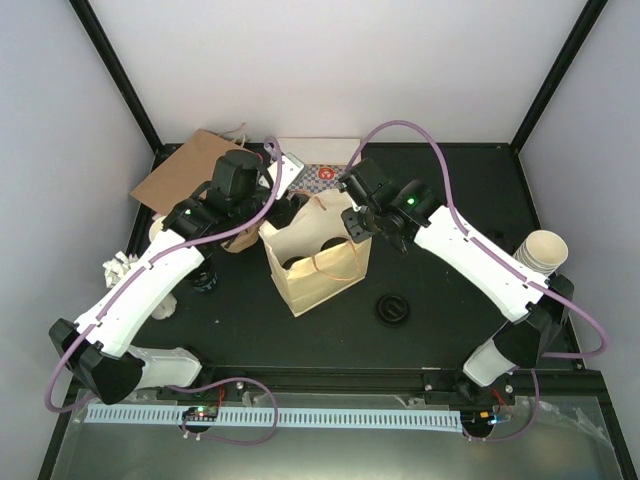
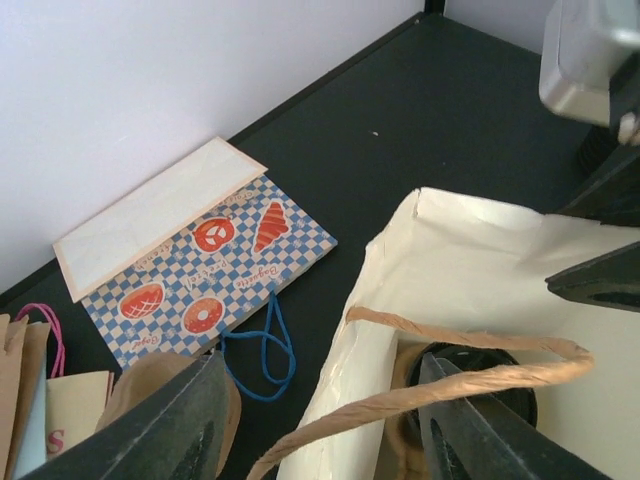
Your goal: Pack the takeout coffee
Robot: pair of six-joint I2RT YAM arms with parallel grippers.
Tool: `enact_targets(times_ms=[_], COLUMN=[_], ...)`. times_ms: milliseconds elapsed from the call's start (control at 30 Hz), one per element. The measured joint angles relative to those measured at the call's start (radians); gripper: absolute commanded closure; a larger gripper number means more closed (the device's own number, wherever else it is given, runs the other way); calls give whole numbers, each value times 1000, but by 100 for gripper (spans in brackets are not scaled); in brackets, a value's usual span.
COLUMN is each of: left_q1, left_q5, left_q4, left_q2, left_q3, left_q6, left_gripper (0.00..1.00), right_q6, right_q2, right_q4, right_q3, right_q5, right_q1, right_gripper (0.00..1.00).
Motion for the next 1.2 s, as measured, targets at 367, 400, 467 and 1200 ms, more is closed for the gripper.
enact_targets(times_ms=[367,400,467,1200], left_q1=[-1,-1,-1,3], left_q5=[-6,-13,-27,-64], left_q4=[11,11,11,59], left_q2=[0,1,9,322], left_q3=[12,13,21,311], left_q6=[-12,-15,-23,-193], left_gripper=[96,98,98,72], right_q6=[7,8,12,65], right_q2=[3,3,3,-100], right_q4=[-24,-24,-32,-58], right_q3=[10,10,10,-81], right_q5=[55,63,76,104], right_q1=[0,0,-1,-92], right_gripper=[99,99,99,56])
